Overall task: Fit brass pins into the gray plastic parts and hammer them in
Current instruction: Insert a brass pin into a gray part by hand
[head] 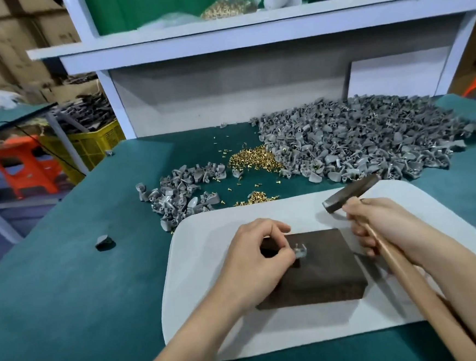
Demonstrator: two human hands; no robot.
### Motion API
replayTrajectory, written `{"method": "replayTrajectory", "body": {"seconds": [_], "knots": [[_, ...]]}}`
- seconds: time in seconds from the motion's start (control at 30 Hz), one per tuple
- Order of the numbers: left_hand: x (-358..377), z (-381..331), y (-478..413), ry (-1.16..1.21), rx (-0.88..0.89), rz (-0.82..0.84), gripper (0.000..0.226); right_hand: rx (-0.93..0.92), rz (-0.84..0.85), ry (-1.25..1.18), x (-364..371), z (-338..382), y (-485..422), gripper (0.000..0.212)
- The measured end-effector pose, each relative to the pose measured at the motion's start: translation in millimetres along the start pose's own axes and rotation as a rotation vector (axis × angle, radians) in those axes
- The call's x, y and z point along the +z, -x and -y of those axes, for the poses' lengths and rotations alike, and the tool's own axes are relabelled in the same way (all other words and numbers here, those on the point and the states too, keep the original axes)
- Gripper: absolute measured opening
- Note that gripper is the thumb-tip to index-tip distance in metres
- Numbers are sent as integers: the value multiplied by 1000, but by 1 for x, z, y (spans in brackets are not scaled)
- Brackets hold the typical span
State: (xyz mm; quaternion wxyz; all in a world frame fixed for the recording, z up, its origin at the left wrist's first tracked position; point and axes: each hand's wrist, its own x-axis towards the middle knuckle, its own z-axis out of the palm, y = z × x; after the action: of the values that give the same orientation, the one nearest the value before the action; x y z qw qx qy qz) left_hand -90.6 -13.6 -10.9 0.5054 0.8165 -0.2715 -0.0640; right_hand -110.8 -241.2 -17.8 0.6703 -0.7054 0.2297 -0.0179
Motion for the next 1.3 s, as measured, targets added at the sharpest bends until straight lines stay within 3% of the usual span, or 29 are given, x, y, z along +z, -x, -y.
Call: {"method": "replayTrajectory", "body": {"seconds": [0.1, 0.27, 0.37, 0.43, 0.5, 0.63, 0.97, 1.3], "knots": [[1, -19, -20, -252, 110, -77, 10, -68, -45, 111, 7, -3, -8, 22], [12, -53, -127, -9, -6, -134, 11, -148, -82, 128, 9, -10, -12, 25], [13, -34, -176, -474, -83, 77, 38, -143, -82, 127, 8, -10, -12, 23], [12, -5, -178, -778, -151, 152, 38, -125, -65, 127, 9, -10, -12, 21], [15, 20, -164, -901, -139, 122, 36, -118, -70, 148, 9, -10, -14, 18], [15, 30, -154, -856, 15, 11, 30, -125, -79, 160, 8, -8, -17, 19], [11, 19, -161, -877, 82, 92, 59, -111, -65, 154, 7, -7, -15, 17], [-56, 18, -164, -588, 67, -86, 37, -120, -54, 176, 6, -7, -16, 15]]}}
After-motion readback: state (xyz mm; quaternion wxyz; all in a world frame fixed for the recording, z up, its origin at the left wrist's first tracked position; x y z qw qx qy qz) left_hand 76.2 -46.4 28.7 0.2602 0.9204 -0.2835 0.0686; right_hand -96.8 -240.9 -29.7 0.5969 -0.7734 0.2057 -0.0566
